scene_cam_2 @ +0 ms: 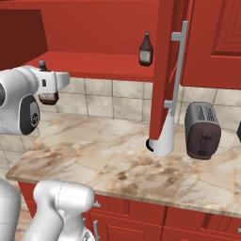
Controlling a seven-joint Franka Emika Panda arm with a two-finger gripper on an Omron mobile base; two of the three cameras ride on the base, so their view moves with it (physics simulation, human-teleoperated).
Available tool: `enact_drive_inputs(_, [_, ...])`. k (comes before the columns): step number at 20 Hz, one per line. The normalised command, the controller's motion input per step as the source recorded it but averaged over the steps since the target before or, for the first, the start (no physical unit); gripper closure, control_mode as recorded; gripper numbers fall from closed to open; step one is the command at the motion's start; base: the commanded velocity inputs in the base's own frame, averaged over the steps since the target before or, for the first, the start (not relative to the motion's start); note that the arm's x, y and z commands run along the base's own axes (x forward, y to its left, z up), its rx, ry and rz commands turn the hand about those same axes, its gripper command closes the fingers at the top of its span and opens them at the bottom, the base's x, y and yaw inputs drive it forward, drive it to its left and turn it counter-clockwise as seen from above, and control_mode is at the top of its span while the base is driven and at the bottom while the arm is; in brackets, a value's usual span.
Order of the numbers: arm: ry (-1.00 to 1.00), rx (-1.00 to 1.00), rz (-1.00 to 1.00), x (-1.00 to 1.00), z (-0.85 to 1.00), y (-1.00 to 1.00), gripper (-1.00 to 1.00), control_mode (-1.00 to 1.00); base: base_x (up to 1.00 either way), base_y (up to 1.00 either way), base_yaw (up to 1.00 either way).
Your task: Move the ketchup and ketchup from the cabinet to the dining counter.
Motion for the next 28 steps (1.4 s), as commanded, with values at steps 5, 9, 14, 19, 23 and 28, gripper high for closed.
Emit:
enact_drive_inputs(5, [0.0, 0.0, 0.0, 0.0, 0.0, 0.0, 1.0, -1.0, 0.0, 0.0, 0.0])
enact_drive_inputs(9, [0.0, 0.0, 0.0, 0.0, 0.0, 0.0, 1.0, -1.0, 0.0, 0.0, 0.0])
enact_drive_inputs(14, [0.0, 0.0, 0.0, 0.0, 0.0, 0.0, 1.0, -1.0, 0.0, 0.0, 0.0])
enact_drive_inputs(19, [0.0, 0.0, 0.0, 0.0, 0.0, 0.0, 1.0, -1.0, 0.0, 0.0, 0.0])
enact_drive_inputs(23, [0.0, 0.0, 0.0, 0.0, 0.0, 0.0, 1.0, -1.0, 0.0, 0.0, 0.0])
enact_drive_inputs(28, [0.0, 0.0, 0.0, 0.0, 0.0, 0.0, 1.0, -1.0, 0.0, 0.0, 0.0])
